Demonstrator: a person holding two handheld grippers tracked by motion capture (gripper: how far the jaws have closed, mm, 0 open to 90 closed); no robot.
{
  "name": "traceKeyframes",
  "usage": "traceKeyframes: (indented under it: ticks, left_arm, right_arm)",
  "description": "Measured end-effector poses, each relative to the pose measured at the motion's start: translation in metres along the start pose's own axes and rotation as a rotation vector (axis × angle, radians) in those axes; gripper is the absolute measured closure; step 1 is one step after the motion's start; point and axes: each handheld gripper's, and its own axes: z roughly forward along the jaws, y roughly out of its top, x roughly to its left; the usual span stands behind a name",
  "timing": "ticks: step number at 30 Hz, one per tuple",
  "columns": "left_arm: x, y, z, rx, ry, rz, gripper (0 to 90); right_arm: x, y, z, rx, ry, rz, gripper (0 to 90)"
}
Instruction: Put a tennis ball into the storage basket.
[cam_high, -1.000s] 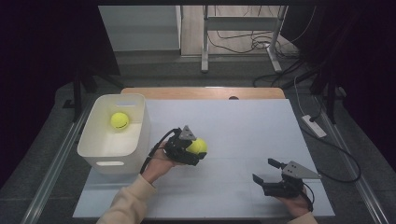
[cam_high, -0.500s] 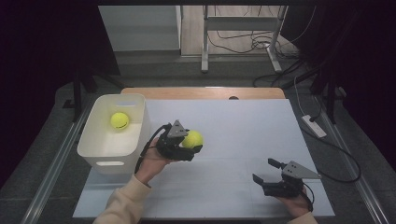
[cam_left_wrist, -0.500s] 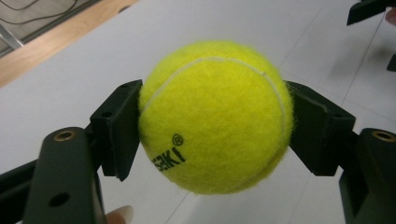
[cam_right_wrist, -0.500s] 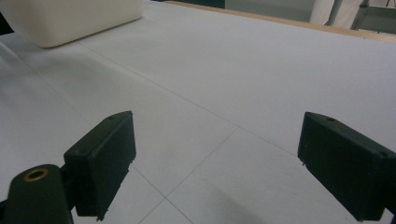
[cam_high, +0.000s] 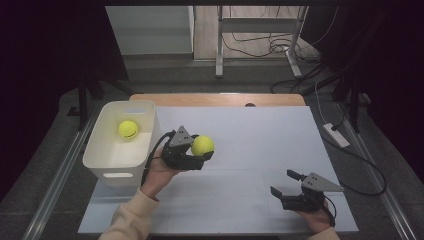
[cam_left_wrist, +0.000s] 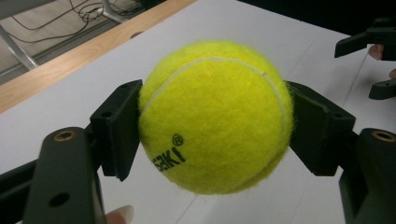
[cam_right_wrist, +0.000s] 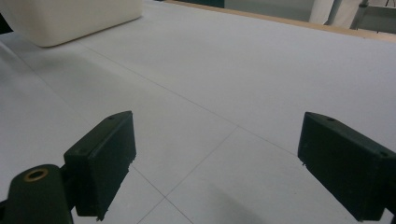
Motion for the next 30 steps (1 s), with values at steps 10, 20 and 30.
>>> traceKeyframes:
  ticks: [10,20,30]
  left_arm:
    - [0.002,0.004,-0.012,-0.045,0.015,-0.004,26.5]
    - [0.005,0.007,-0.025,-0.086,0.031,-0.018,26.5]
    - [0.007,0.01,-0.037,-0.12,0.048,-0.018,26.5]
  right_arm:
    - [0.0,0.0,0.0,-0.003,-0.002,-0.001,11.2]
    - [0.0,0.0,0.0,-0.002,-0.002,0.001,11.2]
    - [0.0,0.0,0.0,-0.004,-0.003,-0.002,11.2]
